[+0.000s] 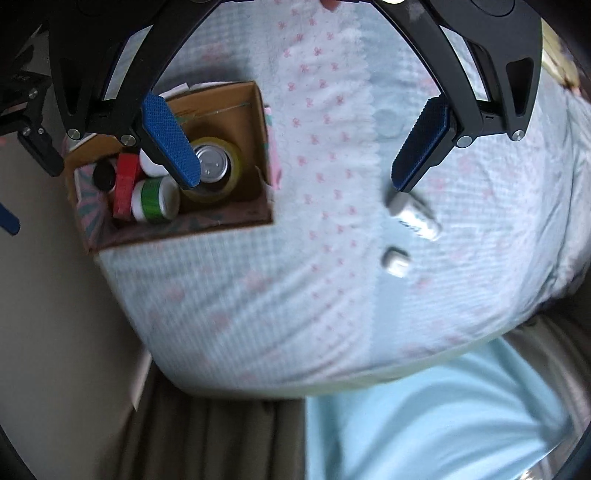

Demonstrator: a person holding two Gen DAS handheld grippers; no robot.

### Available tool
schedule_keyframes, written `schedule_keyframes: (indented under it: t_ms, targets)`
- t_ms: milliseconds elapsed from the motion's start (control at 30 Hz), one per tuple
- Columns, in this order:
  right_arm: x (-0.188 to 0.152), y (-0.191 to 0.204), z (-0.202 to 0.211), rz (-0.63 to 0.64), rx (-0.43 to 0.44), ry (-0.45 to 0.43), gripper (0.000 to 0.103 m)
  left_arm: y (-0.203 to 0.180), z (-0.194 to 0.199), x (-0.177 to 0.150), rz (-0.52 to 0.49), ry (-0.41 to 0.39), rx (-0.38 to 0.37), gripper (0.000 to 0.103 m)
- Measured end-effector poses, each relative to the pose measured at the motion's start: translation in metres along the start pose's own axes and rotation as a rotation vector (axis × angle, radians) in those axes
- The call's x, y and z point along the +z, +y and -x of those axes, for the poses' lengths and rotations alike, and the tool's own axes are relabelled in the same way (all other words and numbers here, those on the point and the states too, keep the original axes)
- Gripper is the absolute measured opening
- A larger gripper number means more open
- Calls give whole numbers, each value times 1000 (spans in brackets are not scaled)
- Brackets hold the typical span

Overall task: Organize rigid objects
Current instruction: 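Move both grippers back toward the white pill bottle and earbud case, then grasp the white pill bottle with the left gripper while the right grasps the earbud case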

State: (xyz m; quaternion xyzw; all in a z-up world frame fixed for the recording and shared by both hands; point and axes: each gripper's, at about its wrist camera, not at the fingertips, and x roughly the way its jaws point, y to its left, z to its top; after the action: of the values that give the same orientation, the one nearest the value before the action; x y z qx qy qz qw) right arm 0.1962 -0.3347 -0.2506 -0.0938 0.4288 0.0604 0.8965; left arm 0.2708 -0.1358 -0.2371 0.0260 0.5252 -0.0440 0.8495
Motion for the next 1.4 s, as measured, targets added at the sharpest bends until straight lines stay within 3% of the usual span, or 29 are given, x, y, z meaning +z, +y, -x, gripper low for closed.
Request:
schedule_keyframes:
  t_ms: [267, 533, 667, 933, 1267, 1400]
  targets:
    - [64, 40, 0, 4, 104, 13, 103, 65, 27, 17, 149, -24, 50, 103]
    - [126, 92, -43, 123, 177, 48, 103, 138, 7, 25, 385, 0, 38, 103]
    - [149, 112, -79, 153, 252, 99, 103, 177, -24, 26, 502, 57, 45, 103]
    - [190, 183, -157, 381, 340, 161, 103, 236, -108, 6, 735, 103, 82, 103]
    - [213, 267, -265, 569, 429, 287, 103, 239, -205, -28, 858, 196, 80, 96]
    - [206, 302, -310, 624, 440, 368, 94, 242, -227, -30, 891, 191, 68, 96]
